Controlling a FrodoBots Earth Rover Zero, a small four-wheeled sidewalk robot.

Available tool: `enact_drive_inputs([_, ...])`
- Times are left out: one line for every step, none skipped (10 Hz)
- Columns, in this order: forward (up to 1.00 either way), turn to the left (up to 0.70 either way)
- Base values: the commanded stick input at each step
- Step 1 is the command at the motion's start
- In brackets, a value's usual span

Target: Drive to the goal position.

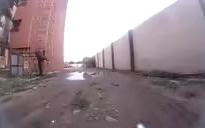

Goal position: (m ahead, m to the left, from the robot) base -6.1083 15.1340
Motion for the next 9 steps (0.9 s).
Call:
enact_drive_inputs([1.0,0.21])
enact_drive_inputs([1.0,0.41])
enact_drive_inputs([1.0,0.41])
enact_drive_inputs([1.0,0.41])
enact_drive_inputs([1.0,0.41])
enact_drive_inputs([1.0,0.01])
enact_drive_inputs([1.0,0.01])
enact_drive_inputs([1.0,0.01])
enact_drive_inputs([1.0,0.01])
